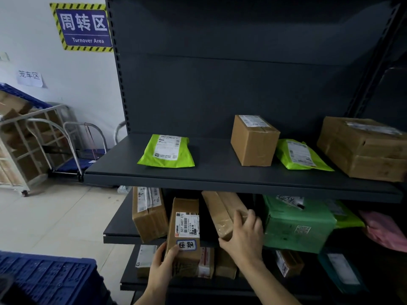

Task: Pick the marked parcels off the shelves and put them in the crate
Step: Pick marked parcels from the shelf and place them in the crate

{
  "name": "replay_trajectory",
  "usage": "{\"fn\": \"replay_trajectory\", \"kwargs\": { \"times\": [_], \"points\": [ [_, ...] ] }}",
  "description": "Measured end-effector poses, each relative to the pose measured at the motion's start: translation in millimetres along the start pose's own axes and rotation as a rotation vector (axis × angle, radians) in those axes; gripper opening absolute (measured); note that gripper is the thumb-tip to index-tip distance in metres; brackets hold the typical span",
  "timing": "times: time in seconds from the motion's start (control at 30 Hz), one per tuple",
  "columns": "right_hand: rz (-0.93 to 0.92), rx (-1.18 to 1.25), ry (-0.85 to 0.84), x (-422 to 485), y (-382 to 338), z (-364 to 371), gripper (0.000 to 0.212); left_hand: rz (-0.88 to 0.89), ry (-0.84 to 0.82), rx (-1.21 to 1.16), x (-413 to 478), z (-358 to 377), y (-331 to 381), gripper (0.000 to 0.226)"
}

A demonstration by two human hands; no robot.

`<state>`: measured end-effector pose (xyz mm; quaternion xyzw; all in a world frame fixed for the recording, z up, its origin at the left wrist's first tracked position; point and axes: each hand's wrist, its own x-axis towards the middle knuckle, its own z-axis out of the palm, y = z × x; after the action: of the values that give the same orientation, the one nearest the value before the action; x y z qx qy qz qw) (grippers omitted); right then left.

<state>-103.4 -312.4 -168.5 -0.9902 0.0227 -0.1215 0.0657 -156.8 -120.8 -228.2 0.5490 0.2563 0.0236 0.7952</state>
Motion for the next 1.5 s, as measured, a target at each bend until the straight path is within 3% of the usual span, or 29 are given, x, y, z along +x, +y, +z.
{"fn": "replay_trajectory", "kwargs": {
  "times": [0.13, 0.33, 0.5, 0.7, 0.83, 1.17, 1.3, 1.5],
  "points": [
    [-0.124, -0.131, -0.056, -7.2, -13.5, 6.9, 0.093, -0.009, -0.001, 0.002, -0.8, -1.1, 0.7, 0.062],
    [-0.272, -0.087, -0.171, -14.5, -33.2, 38.0, 0.069, -0.028, -0.005, 0.008, -0.7, -8.5, -3.7, 0.059],
    [-0.328, -0.062, -0.26, -19.6, -26.3, 53.8, 0.068, -0.053, -0.006, 0.015, -1.7, -12.8, -9.1, 0.062],
    [-0.084, 0.175, -0.071, 16.9, 1.9, 35.0, 0.062, -0.092, -0.025, -0.017, 3.2, -13.0, -11.8, 0.066],
    [0.076, 0.144, -0.228, 38.1, 27.3, 31.5, 0.065, -0.095, -0.017, -0.033, 8.6, -8.9, -12.1, 0.068],
    [0.169, 0.434, -0.146, -17.3, 31.8, 46.5, 0.071, -0.081, -0.014, -0.011, 22.8, 4.7, -5.3, 0.061],
    [0.206, 0.565, -0.185, -12.2, 31.5, 48.3, 0.074, -0.098, -0.036, 0.024, 32.6, 8.2, -5.9, 0.062],
    [0.162, 0.596, -0.275, 23.7, 32.6, 48.3, 0.062, -0.131, -0.151, 0.085, 43.1, 4.9, 2.0, 0.048]
  ]
}}
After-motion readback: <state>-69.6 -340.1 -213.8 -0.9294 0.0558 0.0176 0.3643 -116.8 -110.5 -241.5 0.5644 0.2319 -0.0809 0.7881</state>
